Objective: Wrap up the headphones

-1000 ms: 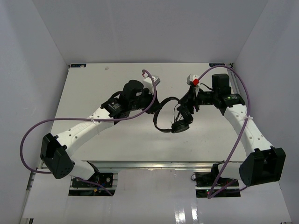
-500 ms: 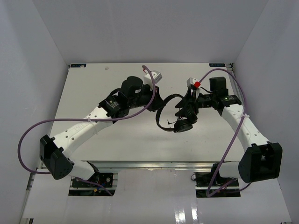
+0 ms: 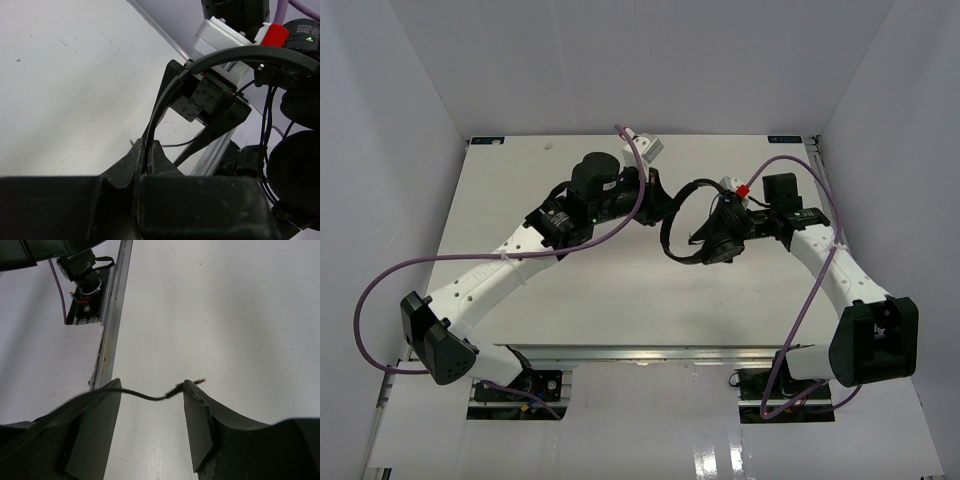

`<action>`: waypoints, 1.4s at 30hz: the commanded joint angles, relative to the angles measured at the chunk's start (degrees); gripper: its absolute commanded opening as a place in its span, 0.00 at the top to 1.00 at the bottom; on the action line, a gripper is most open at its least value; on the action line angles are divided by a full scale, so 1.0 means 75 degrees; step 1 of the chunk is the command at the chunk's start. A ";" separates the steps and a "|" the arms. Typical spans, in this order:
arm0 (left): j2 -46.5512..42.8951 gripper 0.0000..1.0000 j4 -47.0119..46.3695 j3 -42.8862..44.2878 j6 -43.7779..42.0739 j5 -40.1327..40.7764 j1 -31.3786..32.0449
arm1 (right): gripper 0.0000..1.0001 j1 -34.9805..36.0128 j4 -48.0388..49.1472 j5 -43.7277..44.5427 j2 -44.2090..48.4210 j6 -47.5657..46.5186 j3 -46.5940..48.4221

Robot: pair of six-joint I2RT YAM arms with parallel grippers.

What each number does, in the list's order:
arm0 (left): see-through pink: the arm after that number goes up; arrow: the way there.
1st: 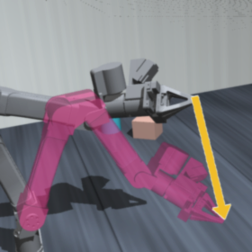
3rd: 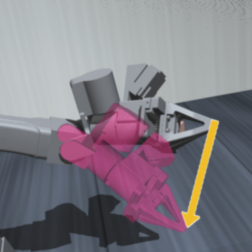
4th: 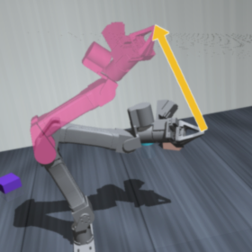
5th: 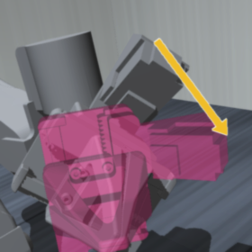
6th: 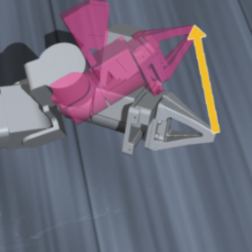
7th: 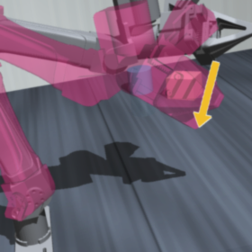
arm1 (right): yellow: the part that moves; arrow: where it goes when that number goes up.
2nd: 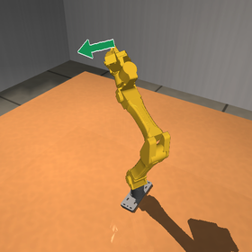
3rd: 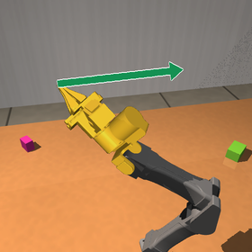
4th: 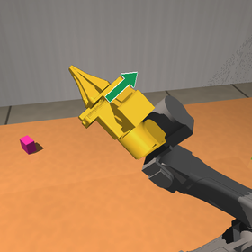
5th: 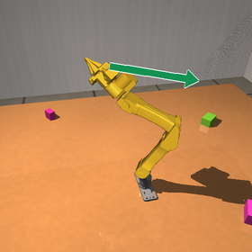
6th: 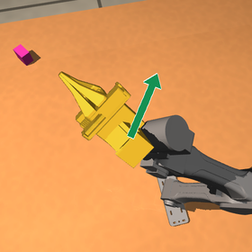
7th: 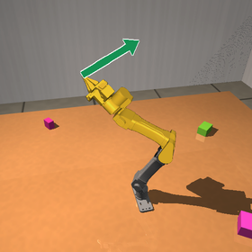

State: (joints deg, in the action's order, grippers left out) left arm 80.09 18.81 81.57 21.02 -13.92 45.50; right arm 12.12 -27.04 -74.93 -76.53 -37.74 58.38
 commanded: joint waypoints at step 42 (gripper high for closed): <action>-0.0870 1.00 -0.1466 -0.1208 0.1951 0.2643 -0.0007 | 0.92 -0.0479 0.1930 0.0507 0.2073 0.1330 -0.1714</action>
State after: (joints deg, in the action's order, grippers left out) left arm 75.48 11.12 73.69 31.17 -1.79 45.50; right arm 8.63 -17.85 -76.36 -65.10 -32.40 47.14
